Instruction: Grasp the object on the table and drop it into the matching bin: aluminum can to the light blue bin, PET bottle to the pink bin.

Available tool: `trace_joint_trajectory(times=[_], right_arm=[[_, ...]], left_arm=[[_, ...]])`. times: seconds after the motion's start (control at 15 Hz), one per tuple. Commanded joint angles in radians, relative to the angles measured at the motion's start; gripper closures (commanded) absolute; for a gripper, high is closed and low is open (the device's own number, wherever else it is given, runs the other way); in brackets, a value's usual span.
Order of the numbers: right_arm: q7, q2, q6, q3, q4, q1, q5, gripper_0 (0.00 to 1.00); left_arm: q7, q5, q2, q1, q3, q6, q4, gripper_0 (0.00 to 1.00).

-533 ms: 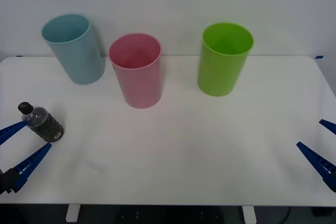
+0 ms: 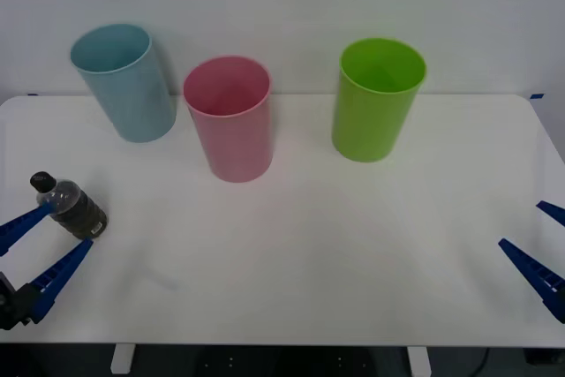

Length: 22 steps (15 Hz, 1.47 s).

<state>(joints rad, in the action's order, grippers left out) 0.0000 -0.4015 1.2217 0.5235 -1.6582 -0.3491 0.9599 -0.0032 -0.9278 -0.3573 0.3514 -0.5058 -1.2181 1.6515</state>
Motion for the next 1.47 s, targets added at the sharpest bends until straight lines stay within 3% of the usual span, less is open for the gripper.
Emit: trace_joint_trajectory(times=[0.07,0.33,0.73,1.47], right_arm=[[0.0,0.0,0.0,0.0,0.0,0.0,0.0,0.0],[0.0,0.0,0.0,0.0,0.0,0.0,0.0,0.0],[0.0,0.0,0.0,0.0,0.0,0.0,0.0,0.0],[0.0,0.0,0.0,0.0,0.0,0.0,0.0,0.0]], left_arm=[[-0.006,0.003,0.0,0.012,-0.002,0.008,0.001,0.0],[-0.021,0.0,0.0,0.04,-0.008,0.043,0.001,0.0],[-0.043,-0.063,0.0,0.103,-0.013,0.198,-0.001,0.0],[-0.049,-0.065,0.009,0.205,0.044,0.462,-0.001,0.0]])
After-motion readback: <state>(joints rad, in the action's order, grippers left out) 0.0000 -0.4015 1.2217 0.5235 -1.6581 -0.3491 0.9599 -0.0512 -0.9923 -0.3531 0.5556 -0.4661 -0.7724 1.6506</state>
